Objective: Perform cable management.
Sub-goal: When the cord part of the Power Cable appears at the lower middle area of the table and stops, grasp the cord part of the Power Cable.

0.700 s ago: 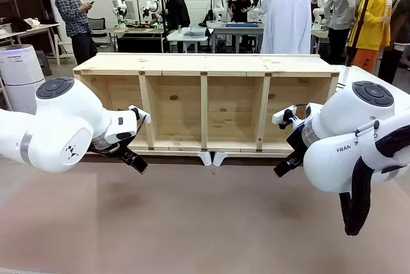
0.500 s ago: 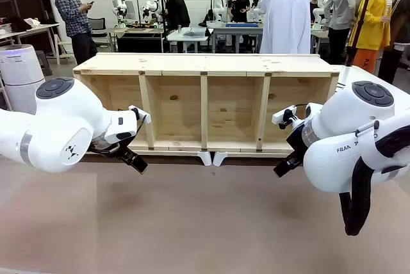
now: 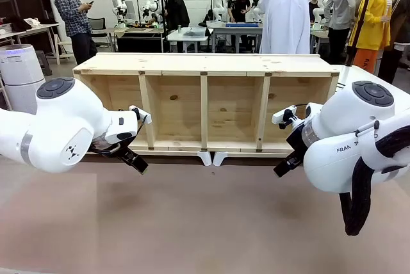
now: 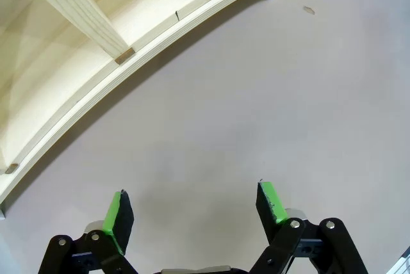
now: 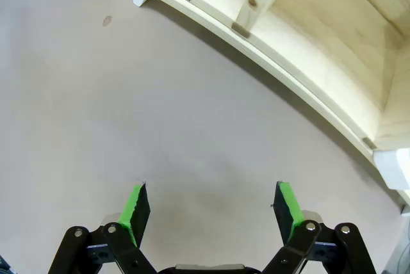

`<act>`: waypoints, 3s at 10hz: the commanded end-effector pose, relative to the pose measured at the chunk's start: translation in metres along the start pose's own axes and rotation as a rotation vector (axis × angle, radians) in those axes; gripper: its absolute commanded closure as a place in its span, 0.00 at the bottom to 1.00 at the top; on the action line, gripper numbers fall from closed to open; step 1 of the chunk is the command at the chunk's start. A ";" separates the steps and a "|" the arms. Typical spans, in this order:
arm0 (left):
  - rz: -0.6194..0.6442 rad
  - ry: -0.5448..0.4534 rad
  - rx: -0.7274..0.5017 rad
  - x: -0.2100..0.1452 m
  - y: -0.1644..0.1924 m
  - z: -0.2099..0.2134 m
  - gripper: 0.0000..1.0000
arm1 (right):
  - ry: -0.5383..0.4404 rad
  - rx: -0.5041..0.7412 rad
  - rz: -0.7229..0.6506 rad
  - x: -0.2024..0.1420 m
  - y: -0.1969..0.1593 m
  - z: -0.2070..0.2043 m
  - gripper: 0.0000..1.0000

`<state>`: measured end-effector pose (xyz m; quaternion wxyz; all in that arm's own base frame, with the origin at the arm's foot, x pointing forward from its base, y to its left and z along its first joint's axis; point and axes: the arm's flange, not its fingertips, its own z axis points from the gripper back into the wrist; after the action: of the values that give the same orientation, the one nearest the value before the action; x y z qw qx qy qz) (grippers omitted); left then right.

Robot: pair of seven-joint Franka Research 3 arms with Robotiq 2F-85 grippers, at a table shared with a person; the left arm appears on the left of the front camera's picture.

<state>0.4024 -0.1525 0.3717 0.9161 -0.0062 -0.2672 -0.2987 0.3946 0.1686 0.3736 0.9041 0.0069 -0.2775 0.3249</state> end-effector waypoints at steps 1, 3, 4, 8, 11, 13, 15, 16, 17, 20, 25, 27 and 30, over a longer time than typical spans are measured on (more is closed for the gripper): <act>0.005 0.000 0.000 -0.001 0.002 0.000 0.00 | 0.000 0.000 -0.002 0.000 0.000 0.000 0.00; 0.004 0.011 -0.007 -0.002 0.001 0.007 0.00 | 0.013 -0.024 0.007 -0.007 -0.002 0.009 0.00; 0.012 0.009 -0.007 -0.005 0.004 0.016 0.00 | 0.012 -0.046 0.003 -0.012 -0.003 0.024 0.00; 0.024 -0.037 0.021 -0.035 0.013 0.075 0.00 | -0.019 -0.137 -0.021 -0.033 -0.002 0.090 0.00; 0.070 -0.058 0.057 -0.077 0.021 0.114 0.00 | -0.030 -0.198 -0.049 -0.059 0.002 0.137 0.00; 0.081 -0.058 0.113 -0.098 0.018 0.141 0.00 | -0.042 -0.227 -0.082 -0.076 0.005 0.162 0.00; 0.102 -0.069 0.166 -0.115 0.011 0.163 0.00 | -0.067 -0.261 -0.122 -0.099 0.007 0.186 0.00; 0.113 -0.085 0.184 -0.123 0.005 0.171 0.00 | -0.068 -0.278 -0.148 -0.111 0.008 0.195 0.00; 0.125 -0.099 0.214 -0.133 -0.004 0.179 0.00 | -0.072 -0.296 -0.179 -0.125 0.010 0.203 0.00; 0.178 -0.133 0.276 -0.164 -0.014 0.193 0.00 | -0.075 -0.306 -0.222 -0.147 0.014 0.207 0.00; 0.251 -0.158 0.250 -0.193 -0.008 0.191 0.00 | -0.072 -0.264 -0.196 -0.143 0.023 0.197 0.00; 0.219 -0.119 0.250 -0.047 0.032 0.298 0.00 | -0.052 -0.282 -0.191 -0.035 -0.010 0.281 0.00; 0.219 -0.119 0.250 -0.047 0.032 0.298 0.00 | -0.052 -0.282 -0.191 -0.035 -0.010 0.281 0.00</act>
<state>0.2413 -0.0480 0.6084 0.9209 0.0577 -0.3507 -0.1599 0.2375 0.0884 0.5953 0.9146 -0.0835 -0.3422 0.1984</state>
